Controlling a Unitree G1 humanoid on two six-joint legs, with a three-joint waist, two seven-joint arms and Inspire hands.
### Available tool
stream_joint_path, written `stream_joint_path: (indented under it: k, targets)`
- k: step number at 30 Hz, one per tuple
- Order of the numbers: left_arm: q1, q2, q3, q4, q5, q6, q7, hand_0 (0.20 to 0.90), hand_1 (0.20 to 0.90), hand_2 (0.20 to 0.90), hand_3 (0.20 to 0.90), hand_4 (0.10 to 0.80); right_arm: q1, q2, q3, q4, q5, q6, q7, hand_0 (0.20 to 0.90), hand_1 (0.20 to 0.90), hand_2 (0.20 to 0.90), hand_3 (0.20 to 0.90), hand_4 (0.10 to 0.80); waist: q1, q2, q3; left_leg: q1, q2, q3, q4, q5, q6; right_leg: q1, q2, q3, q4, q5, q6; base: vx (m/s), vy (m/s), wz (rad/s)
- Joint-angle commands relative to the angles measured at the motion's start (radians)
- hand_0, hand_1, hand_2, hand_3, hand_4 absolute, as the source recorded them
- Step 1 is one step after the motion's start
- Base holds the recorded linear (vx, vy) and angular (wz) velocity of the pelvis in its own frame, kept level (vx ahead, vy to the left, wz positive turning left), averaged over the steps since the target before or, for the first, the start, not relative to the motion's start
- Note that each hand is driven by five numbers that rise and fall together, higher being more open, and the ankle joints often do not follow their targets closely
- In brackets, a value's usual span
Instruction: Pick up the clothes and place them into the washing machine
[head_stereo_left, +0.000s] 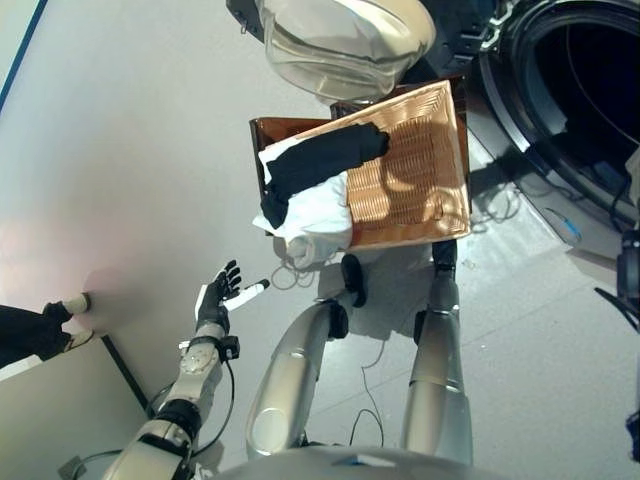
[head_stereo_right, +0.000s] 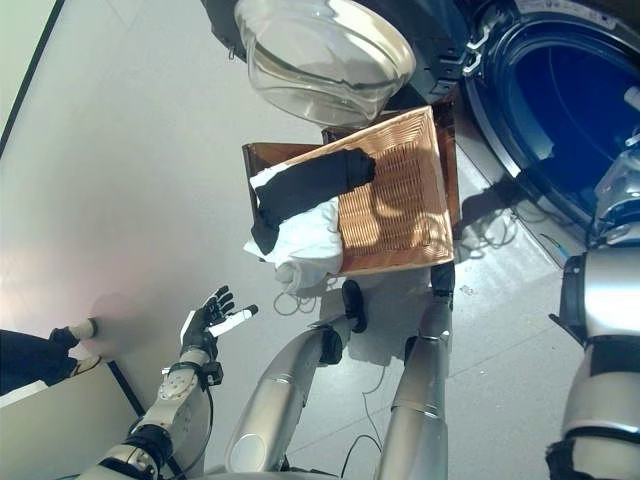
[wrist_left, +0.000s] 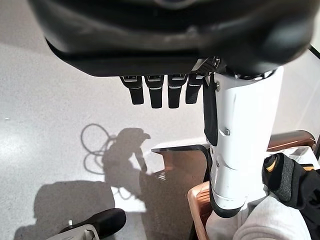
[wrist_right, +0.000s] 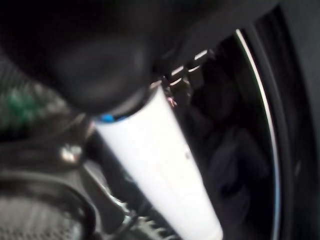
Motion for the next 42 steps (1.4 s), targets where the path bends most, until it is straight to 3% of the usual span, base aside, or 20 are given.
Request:
stream_joint_path:
  k: [1, 8, 13, 15, 16, 18, 22, 31, 42]
  targets:
    - [0.081, 0.058, 0.066, 0.048, -0.004, -0.028, 0.051, 0.900, 0.900, 0.900, 0.900, 0.800, -0.203, -0.134, 0.272, -0.142, -0.277, -0.069, -0.138, 0.900, 0.900, 0.900, 0.900, 0.800, 0.028, 0.001, -0.158, 0.122, 0.008, -0.076, -0.300, 0.158, -0.108, 0.092, 0.081, -0.096, 0.146, -0.197, -0.074, 0.000, 0.000, 0.00]
    - [0.069, 0.043, 0.070, 0.076, 0.001, -0.037, 0.058, 0.900, 0.900, 0.900, 0.900, 0.800, -0.162, -0.133, 0.245, -0.172, -0.382, -0.050, -0.173, 0.900, 0.900, 0.900, 0.900, 0.800, 0.035, -0.006, -0.165, 0.116, 0.009, -0.075, -0.298, 0.161, -0.106, 0.089, 0.082, -0.093, 0.144, -0.190, -0.073, 0.000, 0.000, 0.00]
    - [0.060, 0.033, 0.076, 0.084, 0.008, -0.045, 0.071, 0.900, 0.900, 0.900, 0.900, 0.800, 0.021, -0.105, 0.108, -0.314, -0.456, -0.045, -0.219, 0.900, 0.900, 0.900, 0.900, 0.800, 0.029, -0.009, -0.159, 0.120, 0.010, -0.074, -0.294, 0.158, -0.103, 0.093, 0.084, -0.090, 0.146, -0.191, -0.072, 0.000, 0.000, 0.00]
    - [0.055, 0.016, 0.076, 0.091, 0.011, -0.057, 0.087, 0.900, 0.900, 0.900, 0.900, 0.800, 0.173, -0.062, -0.032, -0.446, -0.503, -0.036, -0.306, 0.900, 0.900, 0.900, 0.900, 0.800, 0.022, -0.006, -0.154, 0.128, 0.009, -0.075, -0.288, 0.149, -0.100, 0.103, 0.083, -0.090, 0.150, -0.200, -0.073, 0.005, 0.006, -0.06]
    - [0.056, 0.020, 0.073, 0.090, 0.011, -0.057, 0.087, 0.900, 0.900, 0.900, 0.900, 0.800, 0.184, -0.062, -0.042, -0.452, -0.505, -0.034, -0.306, 0.900, 0.900, 0.900, 0.900, 0.800, 0.024, -0.009, -0.155, 0.128, 0.009, -0.075, -0.288, 0.149, -0.100, 0.104, 0.083, -0.090, 0.150, -0.201, -0.073, 0.011, 0.007, -0.10]
    - [0.049, 0.007, 0.064, 0.102, 0.021, -0.070, 0.107, 0.900, 0.900, 0.900, 0.900, 0.800, 0.317, 0.018, -0.148, -0.525, -0.530, -0.045, -0.371, 0.900, 0.900, 0.900, 0.900, 0.800, 0.022, -0.005, -0.153, 0.130, 0.009, -0.077, -0.282, 0.146, -0.096, 0.109, 0.081, -0.091, 0.151, -0.202, -0.072, -0.007, 0.005, -0.09]
    - [0.039, 0.002, 0.052, 0.117, 0.032, -0.075, 0.124, 0.900, 0.900, 0.900, 0.900, 0.800, 0.473, 0.125, -0.208, -0.625, -0.576, -0.050, -0.394, 0.900, 0.900, 0.900, 0.900, 0.800, 0.017, -0.010, -0.149, 0.137, 0.009, -0.077, -0.275, 0.144, -0.094, 0.122, 0.081, -0.089, 0.152, -0.203, -0.073, -0.001, 0.001, -0.01]
    - [0.044, -0.009, 0.037, 0.121, 0.051, -0.083, 0.154, 0.900, 0.900, 0.900, 0.900, 0.800, 0.693, 0.328, -0.222, -0.742, -0.622, -0.060, -0.391, 0.900, 0.900, 0.900, 0.900, 0.800, 0.003, -0.036, -0.148, 0.156, 0.011, -0.075, -0.255, 0.132, -0.090, 0.149, 0.084, -0.091, 0.151, -0.208, -0.073, -0.003, 0.008, -0.03]
    - [0.039, 0.002, 0.029, 0.109, 0.060, -0.088, 0.179, 0.900, 0.900, 0.900, 0.900, 0.800, 0.748, 0.420, -0.138, -0.778, -0.588, -0.118, -0.330, 0.900, 0.900, 0.900, 0.900, 0.800, -0.006, -0.065, -0.132, 0.161, 0.013, -0.075, -0.240, 0.130, -0.088, 0.170, 0.083, -0.093, 0.146, -0.205, -0.074, 0.000, 0.000, 0.00]
